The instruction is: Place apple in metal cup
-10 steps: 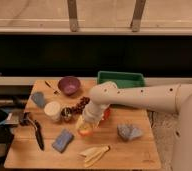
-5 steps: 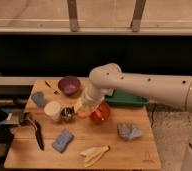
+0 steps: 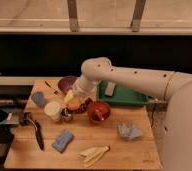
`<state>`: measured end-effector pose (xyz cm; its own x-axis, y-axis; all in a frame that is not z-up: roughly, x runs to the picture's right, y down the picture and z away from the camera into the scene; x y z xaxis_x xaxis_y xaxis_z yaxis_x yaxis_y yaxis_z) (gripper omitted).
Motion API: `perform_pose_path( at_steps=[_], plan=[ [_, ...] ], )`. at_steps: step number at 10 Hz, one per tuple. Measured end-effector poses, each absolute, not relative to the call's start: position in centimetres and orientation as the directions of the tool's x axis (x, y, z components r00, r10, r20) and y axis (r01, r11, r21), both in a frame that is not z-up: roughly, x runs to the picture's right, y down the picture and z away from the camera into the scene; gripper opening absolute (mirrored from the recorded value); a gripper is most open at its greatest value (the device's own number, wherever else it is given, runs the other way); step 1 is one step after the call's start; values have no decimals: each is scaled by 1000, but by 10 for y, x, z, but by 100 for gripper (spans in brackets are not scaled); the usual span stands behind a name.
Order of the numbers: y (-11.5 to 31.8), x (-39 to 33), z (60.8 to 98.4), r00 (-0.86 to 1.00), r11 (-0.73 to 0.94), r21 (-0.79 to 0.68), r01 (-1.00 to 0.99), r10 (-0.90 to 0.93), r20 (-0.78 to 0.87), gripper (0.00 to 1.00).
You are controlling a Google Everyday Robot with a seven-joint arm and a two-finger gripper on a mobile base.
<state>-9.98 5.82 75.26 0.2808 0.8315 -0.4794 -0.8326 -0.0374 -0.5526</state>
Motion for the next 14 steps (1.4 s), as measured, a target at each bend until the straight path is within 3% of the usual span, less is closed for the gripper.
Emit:
perform_pose_path(
  at_steps=[1, 3, 9, 14],
  plan=[
    [59, -112, 759, 302, -36, -578, -815, 826, -476, 0],
    [65, -126, 765, 323, -41, -607, -794, 817, -477, 12],
    [95, -152, 789, 358, -73, -635, -769, 774, -522, 71],
    [98, -150, 793, 345, -90, -626, -775, 769, -538, 73]
  ],
)
